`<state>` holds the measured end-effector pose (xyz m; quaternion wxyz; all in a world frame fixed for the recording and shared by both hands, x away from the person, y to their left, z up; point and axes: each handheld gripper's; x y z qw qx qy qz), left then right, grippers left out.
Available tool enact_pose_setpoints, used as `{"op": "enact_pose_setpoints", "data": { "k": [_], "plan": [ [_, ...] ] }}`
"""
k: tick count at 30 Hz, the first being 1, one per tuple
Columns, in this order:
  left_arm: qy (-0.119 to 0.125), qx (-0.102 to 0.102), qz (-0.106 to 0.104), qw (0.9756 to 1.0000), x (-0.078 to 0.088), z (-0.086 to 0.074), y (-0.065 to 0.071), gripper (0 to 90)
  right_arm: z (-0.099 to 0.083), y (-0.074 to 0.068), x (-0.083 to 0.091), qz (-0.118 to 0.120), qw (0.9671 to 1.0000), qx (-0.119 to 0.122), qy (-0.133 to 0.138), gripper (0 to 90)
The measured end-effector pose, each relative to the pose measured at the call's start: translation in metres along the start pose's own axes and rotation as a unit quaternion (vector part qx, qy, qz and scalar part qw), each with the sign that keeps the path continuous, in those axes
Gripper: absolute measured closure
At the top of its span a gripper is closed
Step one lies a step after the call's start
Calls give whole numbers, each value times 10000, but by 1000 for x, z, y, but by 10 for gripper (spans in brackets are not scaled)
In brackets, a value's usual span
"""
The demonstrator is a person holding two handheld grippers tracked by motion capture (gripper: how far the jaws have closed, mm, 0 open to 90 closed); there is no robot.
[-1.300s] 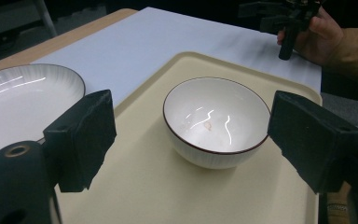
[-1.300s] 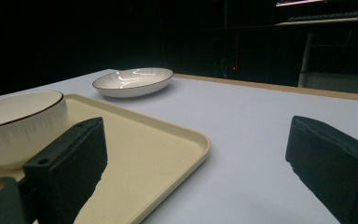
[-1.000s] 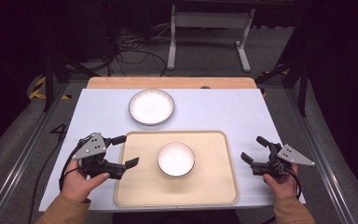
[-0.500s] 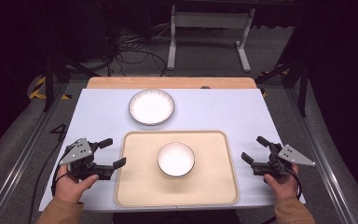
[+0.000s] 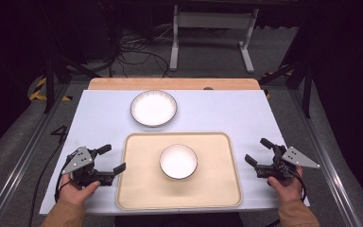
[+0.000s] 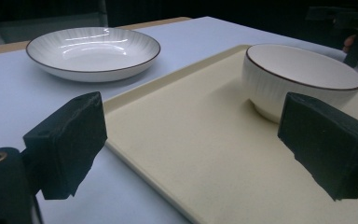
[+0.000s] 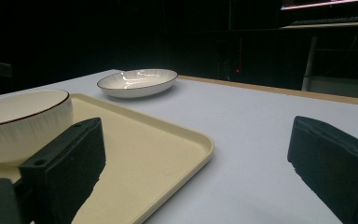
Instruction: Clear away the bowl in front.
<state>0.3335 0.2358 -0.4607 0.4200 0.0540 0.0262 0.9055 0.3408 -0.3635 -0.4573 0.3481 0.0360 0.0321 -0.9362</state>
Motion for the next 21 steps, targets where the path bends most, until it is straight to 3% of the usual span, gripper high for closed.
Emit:
{"op": "enact_pose_setpoints", "data": {
  "k": [6,13,21],
  "plan": [
    [-127,-61,86,9999,-3,-7,0,76,0,0,0,1,10000,4,5,43],
    [18,43,204,9998,0,-8,-1,67,0,0,1,-6,10000,2,31,43],
    [88,-33,220,9997,2,-9,-1,64,0,0,1,3,10000,14,61,43]
  ]
}}
Point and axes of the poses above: each handheld gripper's, and its own axes: x roughly backward along the jaws, z roughly out of its top, y roughly to its right, and after that the axes turned 11 degrees about y, right-handed
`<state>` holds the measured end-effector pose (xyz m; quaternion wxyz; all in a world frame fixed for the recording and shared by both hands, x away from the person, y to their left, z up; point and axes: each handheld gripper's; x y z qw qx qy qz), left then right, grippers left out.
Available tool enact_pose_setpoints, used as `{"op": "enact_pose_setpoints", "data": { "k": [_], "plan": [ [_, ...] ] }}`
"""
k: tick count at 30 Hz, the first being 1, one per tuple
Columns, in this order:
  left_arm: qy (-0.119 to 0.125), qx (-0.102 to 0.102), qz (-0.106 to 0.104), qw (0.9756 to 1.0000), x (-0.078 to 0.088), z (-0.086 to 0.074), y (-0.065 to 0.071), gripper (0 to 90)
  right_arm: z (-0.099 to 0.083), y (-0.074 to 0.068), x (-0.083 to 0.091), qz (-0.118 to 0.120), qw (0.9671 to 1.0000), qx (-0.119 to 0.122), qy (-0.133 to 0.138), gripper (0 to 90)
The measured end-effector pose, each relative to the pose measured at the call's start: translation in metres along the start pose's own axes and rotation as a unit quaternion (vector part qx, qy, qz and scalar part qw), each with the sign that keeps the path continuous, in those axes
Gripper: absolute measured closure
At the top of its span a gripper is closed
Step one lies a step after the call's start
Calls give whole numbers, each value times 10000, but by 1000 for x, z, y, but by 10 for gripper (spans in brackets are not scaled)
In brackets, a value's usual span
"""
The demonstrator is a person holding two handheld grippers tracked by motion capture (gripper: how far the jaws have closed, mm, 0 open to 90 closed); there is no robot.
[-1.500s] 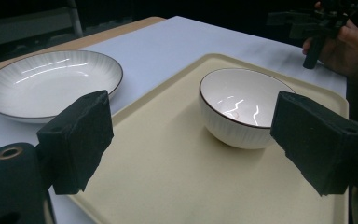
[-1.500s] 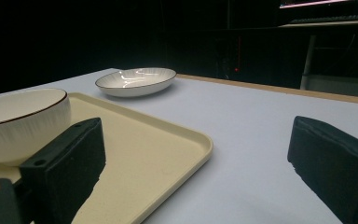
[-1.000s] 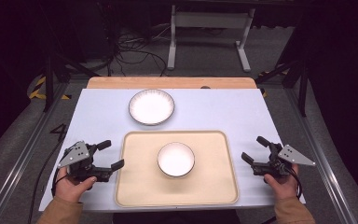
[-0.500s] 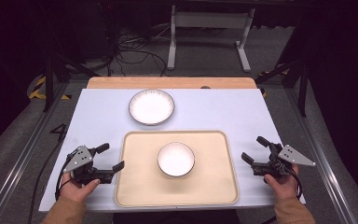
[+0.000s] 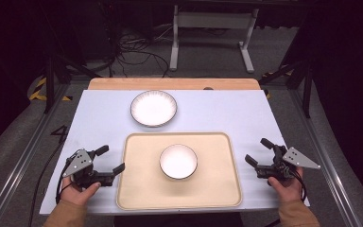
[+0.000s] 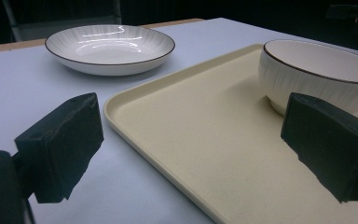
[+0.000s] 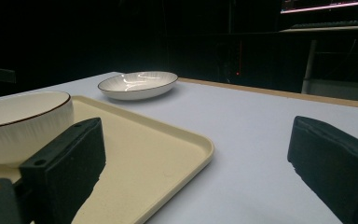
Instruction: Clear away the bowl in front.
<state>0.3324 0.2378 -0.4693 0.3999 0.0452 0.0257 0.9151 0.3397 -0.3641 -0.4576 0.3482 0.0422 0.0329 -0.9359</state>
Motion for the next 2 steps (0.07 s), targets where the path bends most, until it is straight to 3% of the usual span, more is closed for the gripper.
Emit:
{"op": "enact_pose_setpoints", "data": {
  "k": [2],
  "plan": [
    [0,47,-26,10000,0,0,0,63,0,0,0,5,10000,-1,1,43]
  ]
}}
Point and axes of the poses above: each handheld gripper's, and its own axes: x roughly backward along the jaws, z roughly out of its top, y roughly to its right, and after that the axes turned 11 degrees about y, right-handed
